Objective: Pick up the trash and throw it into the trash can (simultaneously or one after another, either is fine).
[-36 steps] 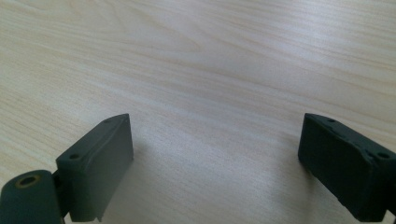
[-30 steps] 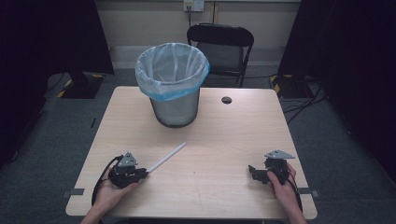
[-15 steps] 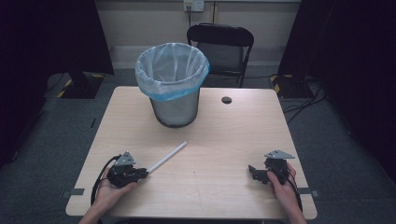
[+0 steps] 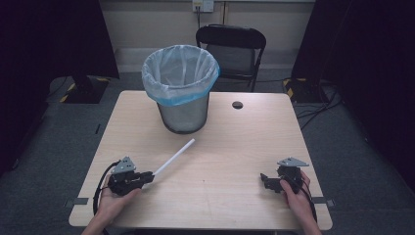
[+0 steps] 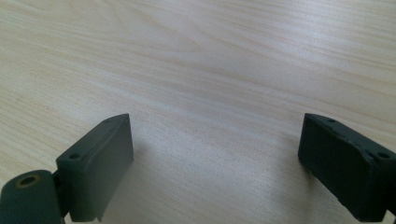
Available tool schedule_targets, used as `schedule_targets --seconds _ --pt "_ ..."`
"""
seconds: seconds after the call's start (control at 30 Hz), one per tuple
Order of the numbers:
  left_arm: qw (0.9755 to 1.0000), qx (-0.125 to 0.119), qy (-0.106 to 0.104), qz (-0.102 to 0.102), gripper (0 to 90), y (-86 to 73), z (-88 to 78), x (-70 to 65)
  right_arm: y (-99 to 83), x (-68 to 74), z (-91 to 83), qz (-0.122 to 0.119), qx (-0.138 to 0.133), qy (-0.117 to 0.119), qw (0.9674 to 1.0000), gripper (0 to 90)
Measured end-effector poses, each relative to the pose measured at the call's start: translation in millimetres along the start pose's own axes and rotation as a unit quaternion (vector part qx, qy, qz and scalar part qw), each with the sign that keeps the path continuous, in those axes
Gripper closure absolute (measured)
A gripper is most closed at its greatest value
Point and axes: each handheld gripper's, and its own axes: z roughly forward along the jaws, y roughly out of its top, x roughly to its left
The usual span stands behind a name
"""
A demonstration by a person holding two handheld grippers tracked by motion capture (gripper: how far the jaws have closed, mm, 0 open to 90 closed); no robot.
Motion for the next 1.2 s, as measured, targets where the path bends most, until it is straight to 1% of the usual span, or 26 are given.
schedule_targets --seconds 0.1,0.23,0.3,0.33,0.37,0.4,0.43,0.53,0.6,0.7,0.77,0.8,0.83,0.93,1.0,1.07,1.13,1.2 --pt "0.9999 -0.014 -0.002 -0.006 80.2 3.3 -1.9 0.3 0.0 0.0 0.0 0.0 0.0 0.0 1.0 9.3" --pt "0.9996 -0.029 -0.006 0.001 80.2 9.0 -5.6 -0.9 0.0 0.0 0.0 0.0 0.0 0.0 1.0 9.3" --pt "0.9993 -0.035 -0.008 0.0 80.3 11.4 -7.6 -1.8 0.0 0.0 0.0 0.0 0.0 0.0 1.0 9.3" --pt "0.9991 -0.041 -0.012 -0.005 80.3 12.3 -8.4 -2.4 0.0 0.0 0.0 0.0 0.0 0.0 1.0 9.3" --pt "0.999 -0.042 -0.012 0.0 80.2 13.5 -9.6 -2.0 0.0 0.0 -0.1 0.001 0.0 0.0 1.0 9.3" --pt "0.9988 -0.047 -0.014 -0.005 80.2 14.5 -10.3 -3.2 0.0 0.0 0.0 0.0 0.0 0.0 1.0 9.3" --pt "0.9987 -0.05 -0.014 -0.002 80.2 15.6 -11.8 -3.3 0.0 0.0 0.0 0.0 0.0 0.0 1.0 9.3" --pt "0.9979 -0.062 -0.018 -0.002 80.2 18.9 -15.7 -5.0 0.0 0.0 0.0 0.0 0.0 0.0 1.0 9.3" --pt "0.9972 -0.071 -0.024 -0.006 80.2 21.3 -18.0 -6.1 0.0 0.0 0.0 0.0 0.0 0.0 1.0 9.3" --pt "0.9964 -0.081 -0.024 -0.003 80.2 25.6 -22.3 -6.8 0.0 0.0 -0.1 0.001 0.0 0.0 1.0 9.3" --pt "0.9959 -0.086 -0.028 -0.005 80.2 28.2 -24.6 -6.1 0.0 0.0 -0.1 0.001 0.0 0.0 1.0 9.3" --pt "0.9952 -0.093 -0.029 -0.006 80.2 30.8 -25.7 -6.2 0.0 0.0 -0.1 0.001 0.0 0.0 1.0 9.3" --pt "0.995 -0.095 -0.028 -0.007 80.2 32.8 -26.3 -6.8 0.0 0.0 0.0 0.0 0.0 0.0 1.0 9.3" --pt "0.9945 -0.101 -0.028 0.005 80.3 40.5 -28.4 -8.6 0.0 0.0 0.0 0.0 0.0 0.0 1.0 9.3" --pt "0.994 -0.105 -0.029 0.005 80.3 44.0 -29.3 -9.0 0.0 0.0 0.0 0.001 0.0 0.0 1.0 9.3" --pt "0.9938 -0.108 -0.025 0.01 80.3 46.7 -30.9 -8.9 0.0 0.0 -0.1 0.001 0.0 0.0 1.0 9.3" --pt "0.9936 -0.109 -0.024 0.011 80.3 48.6 -33.5 -8.9 0.0 0.0 0.0 0.0 0.0 0.0 1.0 9.3" --pt "0.9927 -0.117 -0.028 0.007 80.3 50.3 -35.0 -9.7 0.0 0.0 0.0 0.0 0.0 0.0 1.0 9.3"
